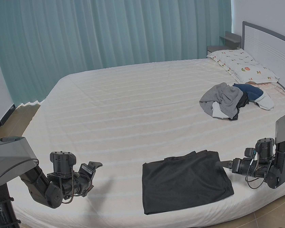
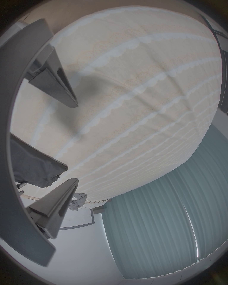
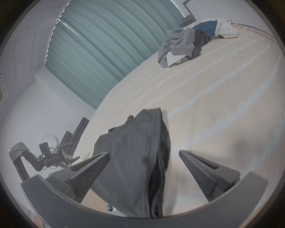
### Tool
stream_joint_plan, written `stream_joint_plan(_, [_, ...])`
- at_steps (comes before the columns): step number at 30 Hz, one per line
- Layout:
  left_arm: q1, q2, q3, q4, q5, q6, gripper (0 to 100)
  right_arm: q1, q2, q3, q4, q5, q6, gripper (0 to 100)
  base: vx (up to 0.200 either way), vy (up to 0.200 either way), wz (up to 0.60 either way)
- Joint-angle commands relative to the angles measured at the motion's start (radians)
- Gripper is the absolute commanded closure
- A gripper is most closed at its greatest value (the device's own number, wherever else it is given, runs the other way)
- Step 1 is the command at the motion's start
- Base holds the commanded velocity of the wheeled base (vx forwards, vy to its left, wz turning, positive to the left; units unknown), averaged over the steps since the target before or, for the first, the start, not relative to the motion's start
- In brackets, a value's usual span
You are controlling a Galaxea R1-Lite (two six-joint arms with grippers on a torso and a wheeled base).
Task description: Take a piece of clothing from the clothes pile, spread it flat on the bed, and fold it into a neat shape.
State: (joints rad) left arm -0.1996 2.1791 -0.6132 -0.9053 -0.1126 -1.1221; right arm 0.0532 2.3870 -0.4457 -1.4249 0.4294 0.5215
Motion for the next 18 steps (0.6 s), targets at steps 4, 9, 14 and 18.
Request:
stream_joint_plan(4, [-0.001, 0.001, 0.004, -0.001, 0.002, 0.001, 0, 0.016, 0.077, -0.235, 0.126, -0.003, 0.103, 0, 0.000, 0.000, 0.00])
stream_joint_plan(9, [-0.001, 0.001, 0.004, -0.001, 0.001, 0.001, 0, 0.016, 0.078, -0.248, 0.149, 0.000, 0.109, 0, 0.000, 0.000, 0.00])
stream_joint_plan(14, [-0.003, 0.001, 0.006, -0.001, 0.001, 0.001, 0, 0.011, 0.090, -0.268, 0.149, -0.001, 0.112, 100, 0.000, 0.000, 0.00])
stream_joint_plan(18, [-0.003, 0.001, 0.004, 0.000, 0.002, 0.001, 0, 0.004, 0.089, -0.255, 0.150, -0.003, 0.117, 100, 0.000, 0.000, 0.00])
